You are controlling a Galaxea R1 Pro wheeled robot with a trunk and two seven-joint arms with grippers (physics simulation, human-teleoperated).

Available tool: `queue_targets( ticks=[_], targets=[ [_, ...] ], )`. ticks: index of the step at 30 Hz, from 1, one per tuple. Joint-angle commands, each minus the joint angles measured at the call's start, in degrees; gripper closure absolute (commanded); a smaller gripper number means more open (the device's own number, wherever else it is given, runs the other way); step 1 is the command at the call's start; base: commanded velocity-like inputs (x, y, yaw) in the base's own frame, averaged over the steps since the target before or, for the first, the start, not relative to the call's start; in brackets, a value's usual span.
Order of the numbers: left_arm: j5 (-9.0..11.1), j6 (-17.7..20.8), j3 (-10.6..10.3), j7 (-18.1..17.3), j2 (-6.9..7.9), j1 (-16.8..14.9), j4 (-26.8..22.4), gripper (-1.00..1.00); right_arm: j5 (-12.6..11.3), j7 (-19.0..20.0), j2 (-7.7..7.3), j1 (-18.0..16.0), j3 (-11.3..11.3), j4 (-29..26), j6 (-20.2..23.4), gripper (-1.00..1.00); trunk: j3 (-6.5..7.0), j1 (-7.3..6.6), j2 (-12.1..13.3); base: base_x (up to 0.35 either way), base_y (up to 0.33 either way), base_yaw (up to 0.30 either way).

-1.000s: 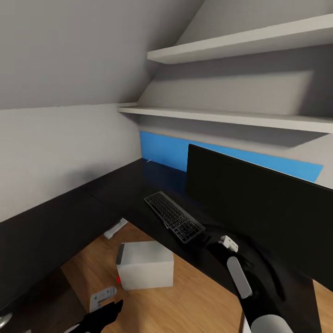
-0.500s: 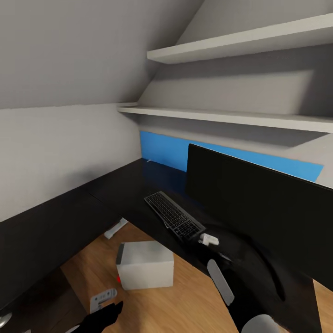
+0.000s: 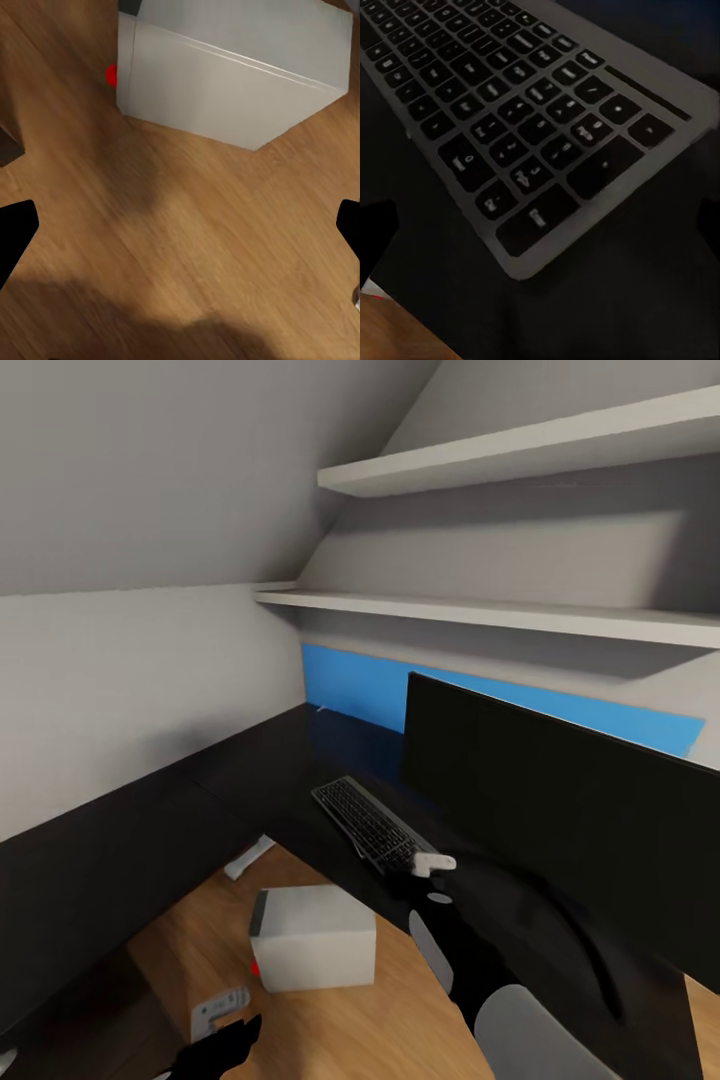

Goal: In the bedroom, organize the workspace by keeping the computer under the desk, ensuring the monitor is on the desk, placing the keyboard on the desk next to the monitor, placing the mouse on the desk next to the keyboard, moving the folder from the swivel chair onto the desk next to the mouse, stacking the notebook on top of the folder with the pen on top of the notebook, and positioning the swivel chair next to the desk.

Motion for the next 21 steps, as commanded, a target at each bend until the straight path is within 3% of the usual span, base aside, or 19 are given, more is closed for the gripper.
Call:
queue_targets(
  ticks=[1,7,21],
  targets=[
    [0.5,-1.9,-0.2,0.5,0.07,-0.1,0.3,-1.0,-0.2,-0.4,0.0,-0.1,0.2,1.0,-0.7,-1.0,-0.07,0.03,0.0,0.22,0.0,0.0],
    [-0.5,-4.4,-0.2,0.5,-0.02,0.0,0.7,-1.0,-0.1,-0.4,0.0,-0.2,0.2,2.0,-1.7,-1.0,-0.07,0.03,0.0,0.098,0.0,0.0],
    [-0.6,-4.6,-0.4,0.4,-0.06,0.0,1.1,-1.0,0.0,-0.4,0.0,-0.2,0.2,2.1,-2.0,-1.0,-0.07,0.03,0.0,0.141,0.0,0.0]
  ],
)
